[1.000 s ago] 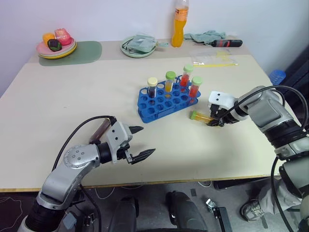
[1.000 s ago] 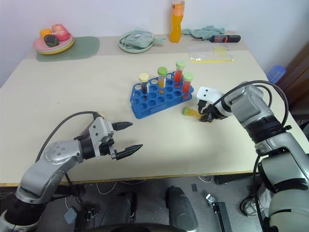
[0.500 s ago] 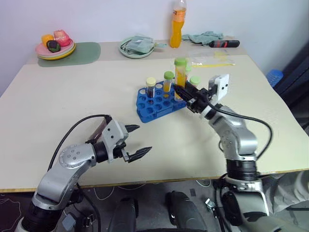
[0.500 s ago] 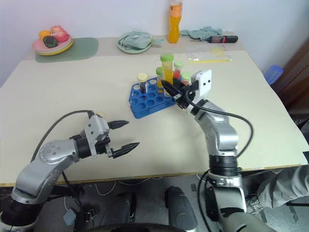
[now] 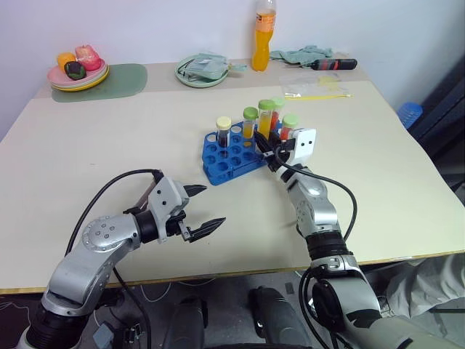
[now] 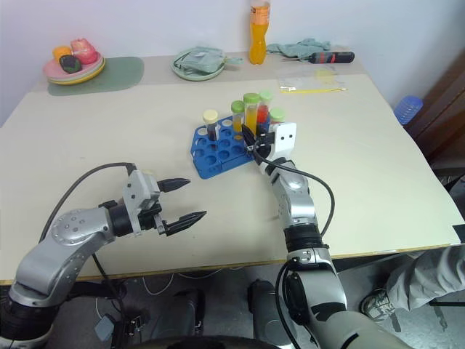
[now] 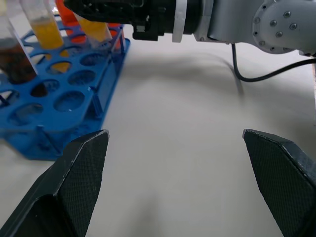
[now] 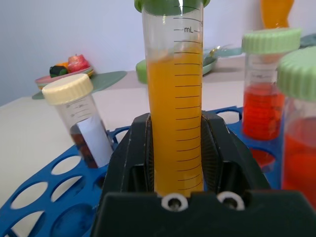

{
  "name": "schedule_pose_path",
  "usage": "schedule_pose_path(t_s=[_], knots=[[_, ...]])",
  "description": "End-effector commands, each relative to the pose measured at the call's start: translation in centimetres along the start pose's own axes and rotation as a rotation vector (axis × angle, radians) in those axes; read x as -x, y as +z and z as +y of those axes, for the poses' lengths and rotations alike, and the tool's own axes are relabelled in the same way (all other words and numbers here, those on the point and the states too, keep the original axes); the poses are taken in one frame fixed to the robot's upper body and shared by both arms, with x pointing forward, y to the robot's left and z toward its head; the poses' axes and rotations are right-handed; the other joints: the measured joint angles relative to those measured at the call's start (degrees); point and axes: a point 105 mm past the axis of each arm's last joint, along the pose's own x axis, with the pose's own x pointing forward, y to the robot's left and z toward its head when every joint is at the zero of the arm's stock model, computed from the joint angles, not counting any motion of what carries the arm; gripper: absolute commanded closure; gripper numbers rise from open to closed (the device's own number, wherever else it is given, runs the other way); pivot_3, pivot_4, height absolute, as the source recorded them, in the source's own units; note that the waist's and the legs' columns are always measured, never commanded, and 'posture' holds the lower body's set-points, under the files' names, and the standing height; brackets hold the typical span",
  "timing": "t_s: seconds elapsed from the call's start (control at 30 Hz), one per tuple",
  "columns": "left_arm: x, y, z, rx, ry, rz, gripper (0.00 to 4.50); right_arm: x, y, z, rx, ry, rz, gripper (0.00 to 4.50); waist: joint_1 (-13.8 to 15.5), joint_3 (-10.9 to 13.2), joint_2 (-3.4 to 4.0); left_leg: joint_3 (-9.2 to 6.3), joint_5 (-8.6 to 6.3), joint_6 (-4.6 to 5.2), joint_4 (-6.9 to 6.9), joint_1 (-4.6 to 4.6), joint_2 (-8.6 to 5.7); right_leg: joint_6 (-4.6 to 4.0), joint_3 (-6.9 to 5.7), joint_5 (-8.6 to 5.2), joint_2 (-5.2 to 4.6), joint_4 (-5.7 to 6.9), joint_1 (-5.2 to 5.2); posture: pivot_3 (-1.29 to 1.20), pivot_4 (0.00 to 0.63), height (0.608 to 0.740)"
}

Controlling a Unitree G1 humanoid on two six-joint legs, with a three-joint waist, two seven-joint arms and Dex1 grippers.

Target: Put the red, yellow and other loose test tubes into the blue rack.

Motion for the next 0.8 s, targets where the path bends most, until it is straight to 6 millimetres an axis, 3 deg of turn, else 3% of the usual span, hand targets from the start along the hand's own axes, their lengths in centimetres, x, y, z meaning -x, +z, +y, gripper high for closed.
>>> schedule_pose_path(t_s=[0.03, 0.8], knots=[[0.1, 1.0, -0.2, -0.029, -0.003, -0.030, 0.00, -0.5, 1.0, 0.1, 0.040, 0.010, -0.045, 3.71, 0.0, 0.0, 0.00, 0.00, 0.00, 0.00, 0.00, 0.00, 0.00, 0.00, 0.00, 0.00, 0.00, 0.00, 0.00, 0.00, 0.150, 0.740], [0.1, 1.3, 0.0, -0.038, 0.003, -0.035, 0.00, 0.0, -2.4, 0.4, 0.116, -0.063, -0.077, 3.71, 0.0, 0.0, -0.01, 0.00, 0.00, 0.00, 0.02, 0.05, 0.00, 0.00, 0.01, 0.01, 0.00, 0.03, 0.04, 0.00, 0.150, 0.740]])
